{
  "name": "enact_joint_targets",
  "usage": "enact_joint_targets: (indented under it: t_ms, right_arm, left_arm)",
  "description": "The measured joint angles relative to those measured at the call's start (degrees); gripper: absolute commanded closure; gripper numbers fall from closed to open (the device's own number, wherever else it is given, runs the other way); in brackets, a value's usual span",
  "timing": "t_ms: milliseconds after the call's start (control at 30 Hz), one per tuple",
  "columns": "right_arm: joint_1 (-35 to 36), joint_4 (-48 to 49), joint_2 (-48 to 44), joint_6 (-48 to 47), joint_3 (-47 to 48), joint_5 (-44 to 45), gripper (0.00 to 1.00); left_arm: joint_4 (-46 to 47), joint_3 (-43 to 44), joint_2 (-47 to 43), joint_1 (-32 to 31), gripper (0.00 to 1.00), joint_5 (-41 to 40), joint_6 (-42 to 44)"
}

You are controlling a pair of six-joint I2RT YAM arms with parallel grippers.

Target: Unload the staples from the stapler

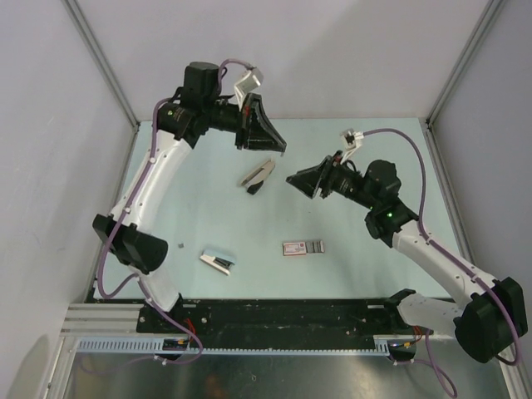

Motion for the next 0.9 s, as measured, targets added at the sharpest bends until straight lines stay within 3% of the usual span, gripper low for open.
enact_joint_targets:
  t_ms: [200, 400, 533, 900]
  right_arm:
    - [0.22, 11.93, 0.02, -0.20, 2.89, -1.38, 0.30]
    - [0.17, 22.82, 1.73, 1.70, 3.67, -3.02, 0.31]
    - [-0.35, 27.98, 3.63, 5.01, 3.67, -4.81, 0.32]
    - [-1.03, 30.64, 4.59, 8.63, 4.61, -6.16, 0.47]
  left_arm:
    - [9.05, 0.31, 0.20, 0.00, 1.00, 3.02, -14.47]
    - [41.70, -20.83, -6.62, 0.02, 0.98, 3.30, -40.89]
    - [56.00, -25.68, -6.93, 0.07, 0.98, 2.84, -52.52]
    - [67.67, -27.80, -9.27, 0.24, 0.98, 1.20, -59.84]
